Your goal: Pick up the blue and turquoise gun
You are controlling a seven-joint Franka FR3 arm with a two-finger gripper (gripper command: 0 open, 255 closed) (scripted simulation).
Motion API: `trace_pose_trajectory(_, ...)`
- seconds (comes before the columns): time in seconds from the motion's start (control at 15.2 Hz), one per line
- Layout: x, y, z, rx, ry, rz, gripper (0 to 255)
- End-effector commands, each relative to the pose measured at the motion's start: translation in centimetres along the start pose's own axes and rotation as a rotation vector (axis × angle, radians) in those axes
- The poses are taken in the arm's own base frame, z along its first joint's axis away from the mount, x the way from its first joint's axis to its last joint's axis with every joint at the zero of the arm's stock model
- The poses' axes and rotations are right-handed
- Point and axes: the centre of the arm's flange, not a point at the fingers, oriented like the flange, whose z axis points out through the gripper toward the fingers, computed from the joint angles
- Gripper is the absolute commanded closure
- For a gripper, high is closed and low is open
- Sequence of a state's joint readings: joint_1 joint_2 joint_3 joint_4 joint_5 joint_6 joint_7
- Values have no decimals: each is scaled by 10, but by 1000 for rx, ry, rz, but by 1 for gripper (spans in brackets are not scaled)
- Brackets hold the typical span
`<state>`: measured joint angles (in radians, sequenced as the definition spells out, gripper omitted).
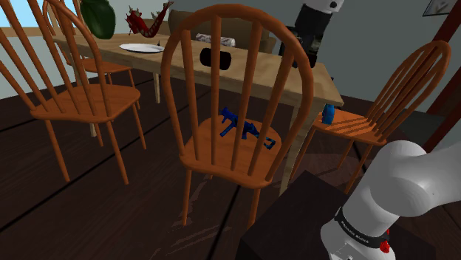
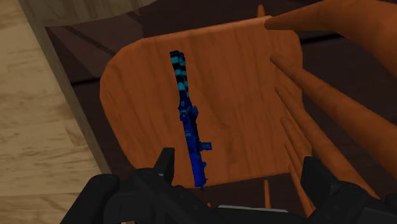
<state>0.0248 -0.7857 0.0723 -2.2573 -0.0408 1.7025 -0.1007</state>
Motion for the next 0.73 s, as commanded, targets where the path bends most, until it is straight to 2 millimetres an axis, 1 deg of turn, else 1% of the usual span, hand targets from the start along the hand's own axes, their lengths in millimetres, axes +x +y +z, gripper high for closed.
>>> trace_pose_trajectory(0.0, 0, 0, 0, 0, 0, 0, 0)
trace_pose_trajectory(0.66, 49, 43, 120, 68, -16, -93, 0)
